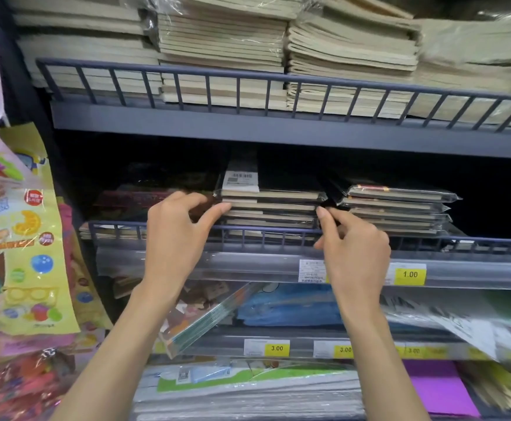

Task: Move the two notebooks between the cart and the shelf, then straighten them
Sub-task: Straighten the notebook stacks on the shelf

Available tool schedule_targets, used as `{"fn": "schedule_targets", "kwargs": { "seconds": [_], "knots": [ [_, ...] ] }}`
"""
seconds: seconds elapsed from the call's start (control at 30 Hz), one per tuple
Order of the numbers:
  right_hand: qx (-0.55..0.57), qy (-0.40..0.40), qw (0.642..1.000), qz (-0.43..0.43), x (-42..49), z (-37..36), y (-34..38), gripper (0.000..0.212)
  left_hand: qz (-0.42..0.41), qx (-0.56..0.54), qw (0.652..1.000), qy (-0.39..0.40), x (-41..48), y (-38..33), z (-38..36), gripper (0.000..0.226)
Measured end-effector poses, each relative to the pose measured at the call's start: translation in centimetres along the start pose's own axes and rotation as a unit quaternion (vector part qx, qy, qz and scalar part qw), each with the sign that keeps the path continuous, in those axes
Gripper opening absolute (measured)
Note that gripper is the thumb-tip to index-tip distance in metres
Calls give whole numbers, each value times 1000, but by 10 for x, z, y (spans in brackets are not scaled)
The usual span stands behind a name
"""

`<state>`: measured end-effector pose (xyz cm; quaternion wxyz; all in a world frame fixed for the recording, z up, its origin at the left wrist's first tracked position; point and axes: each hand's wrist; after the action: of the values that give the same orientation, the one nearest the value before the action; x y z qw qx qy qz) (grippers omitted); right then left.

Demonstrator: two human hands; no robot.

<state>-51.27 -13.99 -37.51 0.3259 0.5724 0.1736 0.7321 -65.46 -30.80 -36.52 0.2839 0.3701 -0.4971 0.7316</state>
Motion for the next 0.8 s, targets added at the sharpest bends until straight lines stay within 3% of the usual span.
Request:
{"fn": "schedule_targets", "kwargs": {
  "seconds": [0.17,0.4,0.6,0.8],
  "knots": [
    [-9,53,998,17,3,-5,-1,37,0,-4,999,33,4,2,-2,24],
    [-3,34,999,41,1,-3,-3,28,41,-18,997,66,9,0,-3,21],
    [-21,49,998,20,-2,0,-2,37,37,8,995,94,2,-2,1,32],
    [-23,42,999,14,3,-1,-6,27,32,23,995,90,1,-8,-2,25]
  ]
}}
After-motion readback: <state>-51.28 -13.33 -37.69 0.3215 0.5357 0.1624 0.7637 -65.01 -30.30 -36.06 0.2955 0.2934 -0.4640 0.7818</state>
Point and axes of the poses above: each hand's wrist, its own x-axis towards the middle knuckle, its own z-axis out of the back of the hand, y = z × x, and after that the axes turned 11 degrees about -y, right-handed
